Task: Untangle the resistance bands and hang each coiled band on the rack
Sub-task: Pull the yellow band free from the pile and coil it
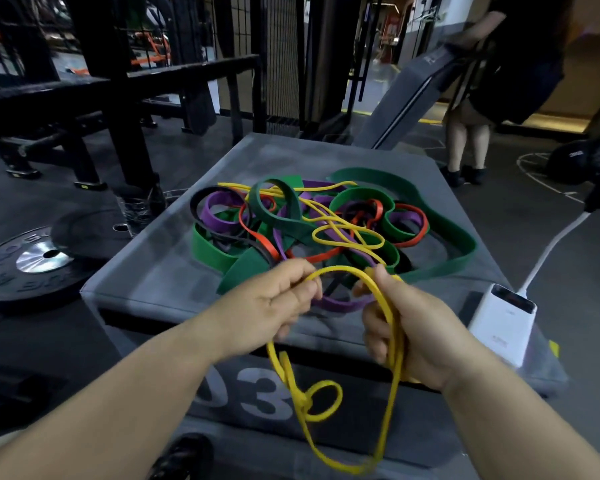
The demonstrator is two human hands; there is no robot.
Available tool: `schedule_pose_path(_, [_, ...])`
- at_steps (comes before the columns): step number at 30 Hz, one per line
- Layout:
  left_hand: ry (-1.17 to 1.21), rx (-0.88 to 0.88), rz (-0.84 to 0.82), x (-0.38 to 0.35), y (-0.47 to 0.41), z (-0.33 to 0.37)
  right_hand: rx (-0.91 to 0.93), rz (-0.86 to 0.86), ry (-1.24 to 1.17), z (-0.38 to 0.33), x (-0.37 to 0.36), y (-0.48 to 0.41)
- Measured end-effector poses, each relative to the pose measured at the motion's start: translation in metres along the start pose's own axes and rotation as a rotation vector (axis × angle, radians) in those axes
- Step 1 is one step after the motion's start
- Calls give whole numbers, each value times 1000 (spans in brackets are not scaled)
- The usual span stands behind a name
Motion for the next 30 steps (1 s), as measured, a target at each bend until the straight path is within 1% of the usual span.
schedule_pose_path(1, [2, -28, 12, 1, 0, 5, -42, -54, -3, 3, -5, 1])
schedule_pose_path(3, [-119, -93, 34, 1, 1, 13, -85, -190, 15, 9, -16, 4])
schedule_pose_path(5, [-285, -139, 79, -1, 1, 20, -90, -323, 12, 14, -24, 6])
schedule_pose_path(7, [-346, -159, 120, -2, 0, 19, -78, -400, -32, 17, -28, 8])
schedule_pose_path(10, [-319, -139, 178, 2, -3, 10, -103, -477, -163, 18, -29, 9])
schedule_pose_path(13, [-291, -125, 219, 6, -5, 2, -179, -635, -259, 19, -33, 13])
schedule_pose_path(15, [-261, -110, 169, 2, -6, 0, -236, -753, -309, 21, -36, 16])
schedule_pose_path(17, [-172, -69, 98, -2, -6, -6, -253, -830, -343, 21, -38, 18])
schedule_pose_path(20, [44, 22, -18, -10, -1, -13, -262, -909, -393, 19, -40, 20])
schedule_pose_path(23, [103, 34, -95, -20, 1, -12, -278, -953, -416, 20, -41, 22])
schedule_pose_path(27, [198, 36, -67, -22, -1, -6, -314, -981, -441, 23, -38, 20])
schedule_pose_path(28, [225, 34, -46, -20, -1, -5, -313, -963, -437, 23, -36, 18])
schedule_pose_path(30, [298, 27, -2, -16, -2, -3, -287, -859, -375, 23, -30, 12])
Point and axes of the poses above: each hand's wrist, its own y-axis away from the middle knuckle, its own x-axis out of the back of the hand, z = x × y, the point moved 6 cm from there along -y, towards the middle knuckle, and after that the axes turned 1 degree about y, right-handed, at the moved point
